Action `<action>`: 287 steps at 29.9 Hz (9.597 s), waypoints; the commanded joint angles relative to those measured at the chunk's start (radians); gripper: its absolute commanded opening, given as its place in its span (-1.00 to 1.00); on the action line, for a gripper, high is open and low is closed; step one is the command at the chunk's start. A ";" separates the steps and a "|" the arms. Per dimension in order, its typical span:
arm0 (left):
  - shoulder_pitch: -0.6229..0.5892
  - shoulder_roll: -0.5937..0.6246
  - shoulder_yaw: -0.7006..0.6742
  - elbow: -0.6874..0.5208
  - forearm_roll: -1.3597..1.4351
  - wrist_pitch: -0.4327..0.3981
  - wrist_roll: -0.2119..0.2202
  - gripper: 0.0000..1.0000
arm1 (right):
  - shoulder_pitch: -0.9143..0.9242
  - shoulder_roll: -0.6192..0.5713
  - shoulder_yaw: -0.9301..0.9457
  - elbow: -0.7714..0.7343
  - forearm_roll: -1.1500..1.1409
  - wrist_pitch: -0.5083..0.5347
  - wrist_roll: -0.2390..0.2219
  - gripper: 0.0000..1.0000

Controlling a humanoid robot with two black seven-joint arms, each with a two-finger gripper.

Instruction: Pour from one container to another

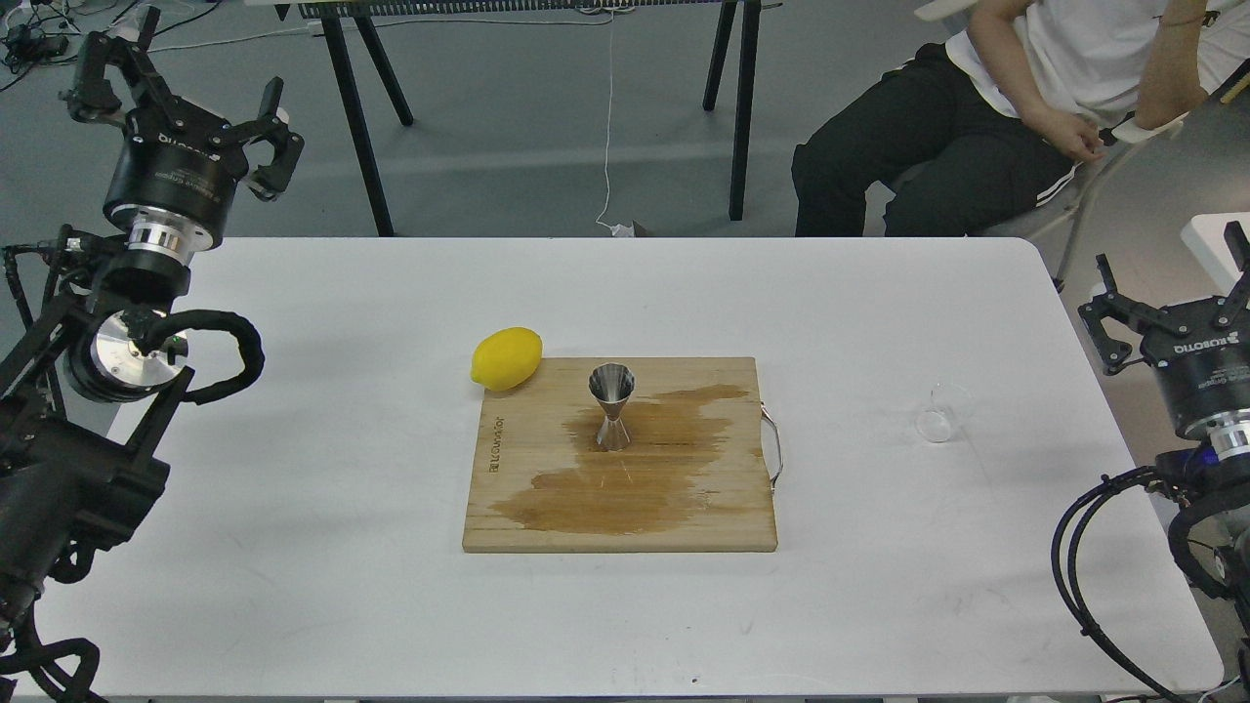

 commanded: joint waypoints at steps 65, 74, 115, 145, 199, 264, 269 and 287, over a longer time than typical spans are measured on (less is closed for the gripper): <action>0.010 0.013 -0.004 -0.001 0.003 0.022 -0.005 1.00 | 0.212 0.188 -0.183 -0.286 0.133 -0.542 -0.169 0.79; 0.010 0.011 -0.004 -0.001 0.003 0.022 -0.005 1.00 | 0.238 0.212 -0.183 -0.336 0.133 -0.537 -0.169 0.66; 0.005 0.036 -0.003 -0.001 0.003 0.031 -0.005 1.00 | 0.441 0.104 -0.590 0.118 -0.147 -0.644 -0.166 -0.34; 0.012 0.056 -0.008 -0.001 0.005 0.037 -0.007 1.00 | 0.682 0.194 -1.080 0.108 -0.706 -0.752 -0.080 -0.35; 0.012 0.057 -0.014 -0.001 0.005 0.037 -0.007 1.00 | 0.714 0.199 -1.295 -0.018 -1.479 -0.870 0.218 -0.34; 0.013 0.040 -0.009 -0.001 0.006 0.039 -0.004 1.00 | 0.243 0.165 -0.385 -0.337 0.201 -0.420 -0.103 0.49; 0.013 0.040 -0.009 -0.001 0.006 0.039 -0.004 1.00 | 0.242 0.165 -0.387 -0.340 0.201 -0.379 -0.104 -0.23; 0.013 0.042 -0.009 -0.001 0.006 0.038 -0.004 1.00 | 0.252 0.165 -0.385 -0.374 0.201 -0.385 -0.098 0.45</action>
